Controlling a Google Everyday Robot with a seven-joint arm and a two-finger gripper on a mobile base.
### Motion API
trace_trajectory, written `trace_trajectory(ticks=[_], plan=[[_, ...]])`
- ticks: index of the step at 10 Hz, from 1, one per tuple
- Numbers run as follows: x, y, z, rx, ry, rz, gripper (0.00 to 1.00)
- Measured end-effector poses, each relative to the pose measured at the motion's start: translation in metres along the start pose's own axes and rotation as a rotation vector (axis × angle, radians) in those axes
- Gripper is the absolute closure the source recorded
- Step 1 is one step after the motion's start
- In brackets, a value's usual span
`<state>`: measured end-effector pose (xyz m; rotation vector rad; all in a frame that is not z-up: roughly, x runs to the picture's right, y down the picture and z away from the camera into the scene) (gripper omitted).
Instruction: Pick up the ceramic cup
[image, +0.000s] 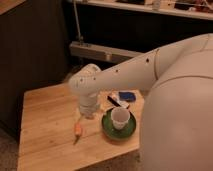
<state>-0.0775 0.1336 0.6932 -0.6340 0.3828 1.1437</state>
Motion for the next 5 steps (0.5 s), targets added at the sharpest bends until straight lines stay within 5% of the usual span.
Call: trace_trajectory(ticks=[5], plan=[[0.002, -0.021, -0.010, -0.008, -0.035, 0.050, 0.20]])
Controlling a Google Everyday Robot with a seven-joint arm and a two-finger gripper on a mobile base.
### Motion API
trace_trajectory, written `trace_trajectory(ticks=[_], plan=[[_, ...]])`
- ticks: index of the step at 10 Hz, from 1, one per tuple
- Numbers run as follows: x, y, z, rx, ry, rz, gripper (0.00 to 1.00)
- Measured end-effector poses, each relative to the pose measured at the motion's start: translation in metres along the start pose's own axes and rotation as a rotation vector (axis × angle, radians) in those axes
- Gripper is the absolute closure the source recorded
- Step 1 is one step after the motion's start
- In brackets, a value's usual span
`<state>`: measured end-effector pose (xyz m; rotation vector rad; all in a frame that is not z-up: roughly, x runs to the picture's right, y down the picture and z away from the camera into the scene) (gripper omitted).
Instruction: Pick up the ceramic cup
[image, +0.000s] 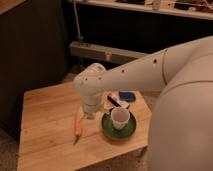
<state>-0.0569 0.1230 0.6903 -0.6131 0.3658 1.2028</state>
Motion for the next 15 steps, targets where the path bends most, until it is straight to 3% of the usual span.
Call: trace_trajectory(ticks=[3, 5, 8, 15], plan=[[0.001, -0.041, -0.022, -0.001, -0.051, 0.077, 0.20], [-0.004, -0.051, -0.023, -0.014, -0.050, 0.090, 0.20], [-0.001, -0.050, -0.009, -0.093, -0.021, 0.101, 0.20], [0.025, -0.061, 0.042, -0.081, 0.052, 0.184, 0.20]])
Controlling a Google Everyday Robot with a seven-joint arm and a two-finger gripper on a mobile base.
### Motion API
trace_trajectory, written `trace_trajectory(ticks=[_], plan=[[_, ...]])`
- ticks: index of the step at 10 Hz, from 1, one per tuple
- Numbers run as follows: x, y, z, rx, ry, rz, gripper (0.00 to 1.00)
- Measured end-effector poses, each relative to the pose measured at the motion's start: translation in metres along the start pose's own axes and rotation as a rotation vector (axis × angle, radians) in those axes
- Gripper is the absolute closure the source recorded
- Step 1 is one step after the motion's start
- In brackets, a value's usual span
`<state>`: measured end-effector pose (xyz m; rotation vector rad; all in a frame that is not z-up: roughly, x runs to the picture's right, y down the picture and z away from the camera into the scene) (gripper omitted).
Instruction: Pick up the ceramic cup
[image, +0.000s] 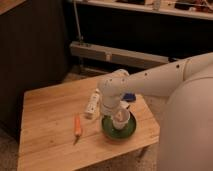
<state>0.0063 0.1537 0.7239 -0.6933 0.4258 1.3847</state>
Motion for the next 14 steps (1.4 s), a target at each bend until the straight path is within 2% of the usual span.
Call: trace_trajectory(ticks=[2, 4, 8, 9, 10, 12, 14], plan=[[0.003, -0.004, 0.009, -0.005, 0.007, 0.008, 0.21], [0.001, -0.007, 0.018, -0.003, 0.015, -0.001, 0.37], [-0.004, -0.012, 0.029, 0.014, 0.027, 0.005, 0.77], [-0.004, -0.013, 0.031, 0.021, 0.033, 0.013, 0.87], [-0.003, -0.014, 0.032, 0.050, 0.040, 0.016, 0.97], [0.003, -0.015, 0.024, 0.068, 0.042, 0.034, 1.00], [0.006, -0.011, -0.002, 0.085, 0.021, 0.050, 1.00]])
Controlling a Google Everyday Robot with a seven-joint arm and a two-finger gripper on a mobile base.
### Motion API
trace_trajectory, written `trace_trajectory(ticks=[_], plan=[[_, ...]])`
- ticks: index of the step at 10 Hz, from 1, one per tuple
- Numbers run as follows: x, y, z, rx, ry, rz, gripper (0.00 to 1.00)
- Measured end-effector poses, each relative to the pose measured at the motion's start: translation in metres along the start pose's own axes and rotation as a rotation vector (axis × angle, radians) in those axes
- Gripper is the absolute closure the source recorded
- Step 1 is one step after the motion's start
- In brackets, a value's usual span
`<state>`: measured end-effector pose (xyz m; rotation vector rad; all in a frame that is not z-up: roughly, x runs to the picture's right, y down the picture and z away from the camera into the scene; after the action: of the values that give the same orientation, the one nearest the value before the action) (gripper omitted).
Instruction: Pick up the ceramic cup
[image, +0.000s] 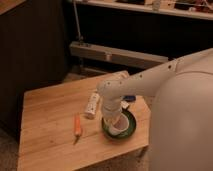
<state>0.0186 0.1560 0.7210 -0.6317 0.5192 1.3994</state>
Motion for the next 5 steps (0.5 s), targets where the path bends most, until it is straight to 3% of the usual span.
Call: trace_trajectory(ticks=[3, 5], plan=[[0.000, 0.001, -0.066, 0.010, -0.091, 0.003, 1.00], [-0.006, 0.012, -0.097, 0.003, -0.153, -0.025, 1.00]])
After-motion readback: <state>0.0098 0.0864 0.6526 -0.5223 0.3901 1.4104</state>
